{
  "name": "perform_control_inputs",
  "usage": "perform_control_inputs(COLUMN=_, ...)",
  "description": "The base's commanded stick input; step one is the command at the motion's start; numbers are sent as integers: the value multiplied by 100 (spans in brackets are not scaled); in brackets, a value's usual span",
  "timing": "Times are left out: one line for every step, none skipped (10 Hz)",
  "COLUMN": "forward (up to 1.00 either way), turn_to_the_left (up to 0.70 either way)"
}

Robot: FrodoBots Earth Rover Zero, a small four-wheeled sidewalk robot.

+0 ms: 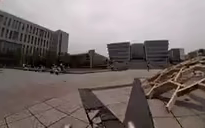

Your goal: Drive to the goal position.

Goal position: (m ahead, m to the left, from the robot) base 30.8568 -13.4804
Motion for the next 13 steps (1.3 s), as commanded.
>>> perform_control_inputs(forward=70, turn_to_the_left=1)
perform_control_inputs(forward=70, turn_to_the_left=1)
perform_control_inputs(forward=70, turn_to_the_left=1)
perform_control_inputs(forward=70, turn_to_the_left=0)
perform_control_inputs(forward=70, turn_to_the_left=-1)
perform_control_inputs(forward=70, turn_to_the_left=-5)
perform_control_inputs(forward=70, turn_to_the_left=-14)
perform_control_inputs(forward=70, turn_to_the_left=-14)
perform_control_inputs(forward=70, turn_to_the_left=-14)
perform_control_inputs(forward=70, turn_to_the_left=-14)
perform_control_inputs(forward=70, turn_to_the_left=-14)
perform_control_inputs(forward=70, turn_to_the_left=-14)
perform_control_inputs(forward=70, turn_to_the_left=-14)
